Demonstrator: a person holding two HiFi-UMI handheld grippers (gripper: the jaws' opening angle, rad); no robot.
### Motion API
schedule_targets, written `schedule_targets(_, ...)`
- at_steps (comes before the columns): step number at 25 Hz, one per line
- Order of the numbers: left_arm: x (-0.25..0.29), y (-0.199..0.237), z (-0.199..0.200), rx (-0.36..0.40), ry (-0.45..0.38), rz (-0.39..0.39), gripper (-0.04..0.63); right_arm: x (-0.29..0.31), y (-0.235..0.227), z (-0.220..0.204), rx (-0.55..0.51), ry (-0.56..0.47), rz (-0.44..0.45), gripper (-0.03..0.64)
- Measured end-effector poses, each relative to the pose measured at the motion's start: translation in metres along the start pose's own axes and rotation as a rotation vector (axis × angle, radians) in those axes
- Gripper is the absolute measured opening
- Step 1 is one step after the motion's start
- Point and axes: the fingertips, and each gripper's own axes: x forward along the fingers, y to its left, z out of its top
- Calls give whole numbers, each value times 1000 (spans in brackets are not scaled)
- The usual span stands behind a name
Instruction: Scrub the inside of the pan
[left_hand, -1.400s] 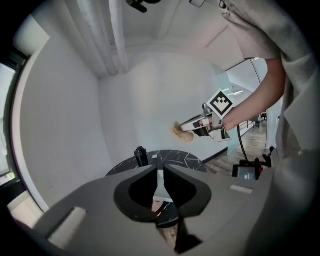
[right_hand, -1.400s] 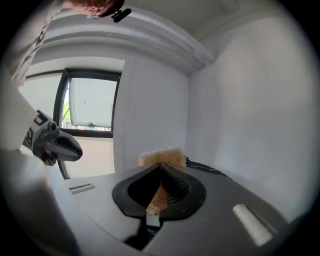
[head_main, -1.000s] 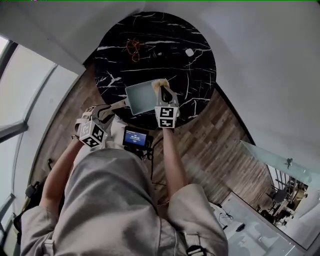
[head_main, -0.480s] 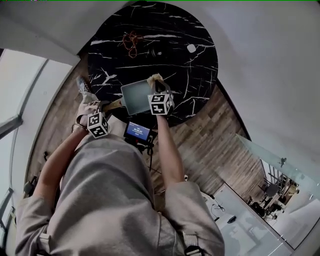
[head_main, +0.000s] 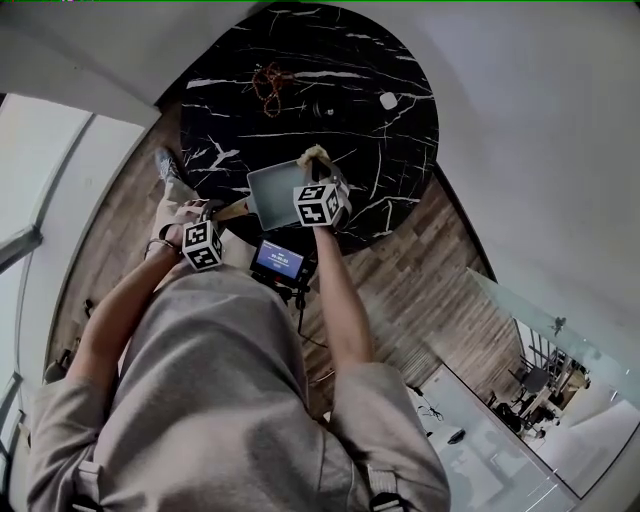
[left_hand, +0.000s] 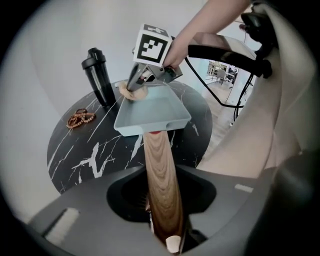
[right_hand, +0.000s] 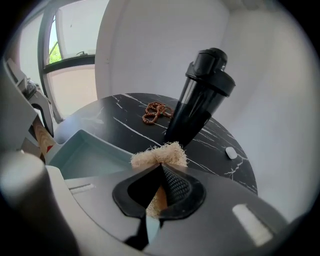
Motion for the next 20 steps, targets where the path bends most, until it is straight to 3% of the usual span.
schedule_targets(3, -1, 0, 0, -3, 0, 2, 120, 2, 12, 4, -128, 20, 6, 20)
schedule_targets(6, 0, -1, 1, -10, 0, 3, 120, 4, 12, 5, -111, 33, -10, 20)
schedule_targets(11, -1, -1, 1, -17, 5, 1, 120, 5, 14, 4, -176, 59, -21, 20)
schedule_targets(16, -2, -2, -1, -17, 20, 8, 118, 10, 32, -19, -275, 129, 50, 20)
schedule_targets(20, 1, -1, -3, -13, 28, 15, 120, 18, 38, -25, -189, 154, 82, 21)
